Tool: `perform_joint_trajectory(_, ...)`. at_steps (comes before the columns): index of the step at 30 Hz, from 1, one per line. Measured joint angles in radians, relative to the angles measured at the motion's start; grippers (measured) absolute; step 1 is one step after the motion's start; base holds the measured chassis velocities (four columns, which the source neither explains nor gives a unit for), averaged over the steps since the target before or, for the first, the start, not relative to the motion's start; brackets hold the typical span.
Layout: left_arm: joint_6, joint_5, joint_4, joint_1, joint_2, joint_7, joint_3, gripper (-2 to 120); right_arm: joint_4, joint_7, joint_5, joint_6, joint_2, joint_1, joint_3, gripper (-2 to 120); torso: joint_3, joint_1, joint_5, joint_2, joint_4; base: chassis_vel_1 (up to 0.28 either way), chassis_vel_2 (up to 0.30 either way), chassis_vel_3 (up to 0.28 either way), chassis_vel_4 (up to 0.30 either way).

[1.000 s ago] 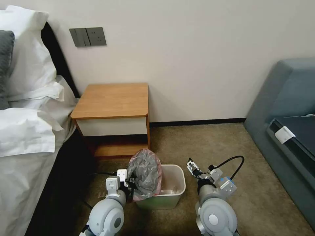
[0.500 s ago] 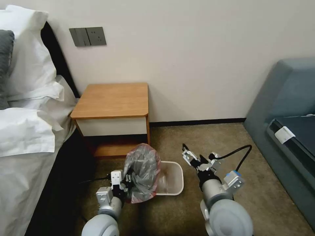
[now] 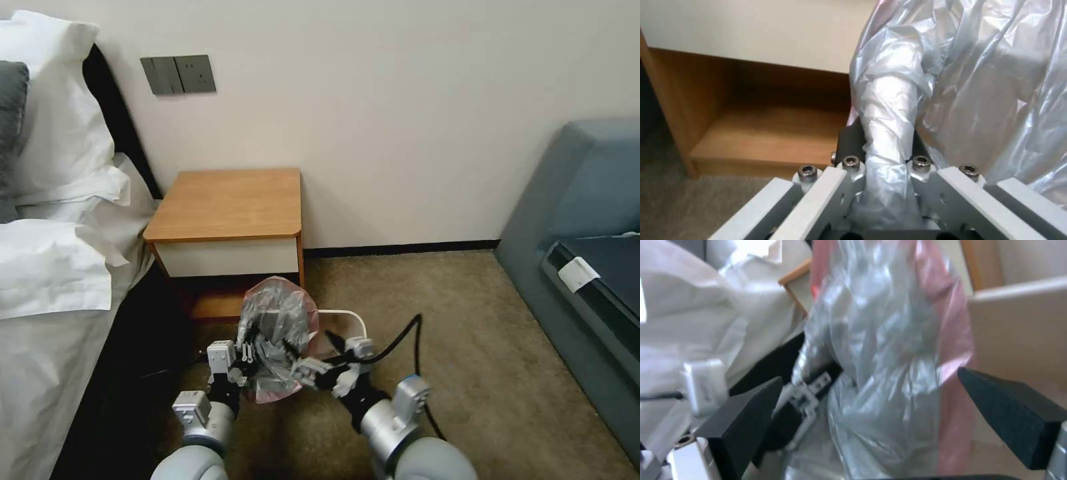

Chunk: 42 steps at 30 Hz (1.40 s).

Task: Pick up the garbage bag from the table and place it over the trash can.

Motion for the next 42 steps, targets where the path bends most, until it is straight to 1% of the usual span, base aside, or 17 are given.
perform_joint_trajectory(4, -0.014, 0.003, -0.002, 0.008, -0.001, 0.019, -0.011, 5, -0.025, 0.003, 0.0, 0.002, 0.013, 0.026, -0.013, 100, 0.0, 0.0, -0.0001, 0.0, -0.0001, 0.0, 0.0, 0.0, 0.0)
perform_joint_trajectory(8, -0.036, 0.01, -0.003, 0.023, -0.006, 0.053, -0.03, 5, -0.043, 0.046, 0.016, 0.0, 0.041, 0.064, -0.027, 100, 0.0, 0.0, -0.0001, 0.0, 0.0, 0.0, 0.0, 0.0, 0.0)
perform_joint_trajectory(17, -0.057, 0.021, -0.007, 0.04, -0.009, 0.105, -0.05, 5, -0.058, 0.058, 0.014, 0.0, 0.056, 0.071, -0.026, 100, 0.0, 0.0, -0.0001, 0.0, 0.0, 0.0, 0.0, 0.0, 0.0)
perform_joint_trajectory(23, -0.06, 0.023, -0.013, 0.044, -0.014, 0.11, -0.058, 5, -0.056, 0.069, 0.02, -0.003, 0.048, 0.078, -0.019, 100, 0.0, 0.0, 0.0, 0.0, 0.0, 0.0, 0.0, 0.0, 0.0)
perform_joint_trajectory(30, -0.06, 0.024, -0.018, 0.05, -0.022, 0.112, -0.062, 5, -0.057, 0.046, 0.023, 0.01, 0.044, 0.089, -0.019, 97, 0.0, 0.0, 0.0, 0.0, 0.0, 0.0, 0.0, 0.0, 0.0)
perform_joint_trajectory(31, -0.06, 0.025, -0.02, 0.053, -0.025, 0.113, -0.062, 5, -0.063, 0.034, 0.02, 0.017, 0.044, 0.094, -0.022, 89, 0.0, 0.0, 0.0, 0.0, 0.0, 0.0, 0.0, 0.0, 0.0)
perform_joint_trajectory(32, -0.06, 0.025, -0.022, 0.055, -0.027, 0.114, -0.062, 5, -0.067, 0.031, 0.018, 0.02, 0.044, 0.096, -0.023, 84, 0.0, 0.0, 0.0, 0.0, 0.0, 0.0, 0.0, 0.0, 0.0)
perform_joint_trajectory(34, -0.06, 0.026, -0.023, 0.057, -0.028, 0.114, -0.062, 5, -0.07, 0.029, 0.017, 0.023, 0.045, 0.097, -0.024, 83, 0.0, 0.0, 0.0, 0.0, 0.0, 0.0, 0.0, 0.0, 0.0)
perform_joint_trajectory(35, -0.059, 0.027, -0.027, 0.062, -0.031, 0.115, -0.061, 5, -0.077, 0.022, 0.014, 0.031, 0.045, 0.099, -0.027, 76, 0.0, 0.0, 0.0, 0.0, 0.0, 0.0, 0.0, 0.0, 0.0)
perform_joint_trajectory(37, -0.059, 0.028, -0.03, 0.066, -0.034, 0.116, -0.06, 5, -0.077, 0.019, 0.012, 0.034, 0.045, 0.099, -0.029, 68, 0.0, 0.0, 0.0, 0.0, 0.0, 0.0, 0.0, 0.0, 0.0)
perform_joint_trajectory(38, -0.059, 0.03, -0.031, 0.069, -0.037, 0.117, -0.06, 5, -0.077, 0.018, 0.009, 0.035, 0.045, 0.099, -0.03, 61, 0.0, 0.0, -0.0001, 0.0, 0.0, 0.0, 0.0, 0.0, 0.0)
perform_joint_trajectory(39, -0.059, 0.03, -0.031, 0.069, -0.037, 0.117, -0.06, 5, -0.077, 0.018, 0.009, 0.035, 0.045, 0.099, -0.03, 61, 0.0, 0.0, -0.0001, 0.0, 0.0, 0.0, 0.0, 0.0, 0.0)
perform_joint_trajectory(41, -0.059, 0.03, -0.035, 0.072, -0.04, 0.117, -0.06, 5, -0.077, 0.018, 0.007, 0.036, 0.045, 0.095, -0.032, 52, 0.0, 0.0, 0.0, 0.0, 0.0, 0.0, 0.0, 0.0, 0.0)
perform_joint_trajectory(42, -0.059, 0.03, -0.035, 0.072, -0.04, 0.117, -0.06, 5, -0.077, 0.018, 0.007, 0.036, 0.045, 0.095, -0.032, 52, 0.0, 0.0, 0.0, 0.0, 0.0, 0.0, 0.0, 0.0, 0.0)
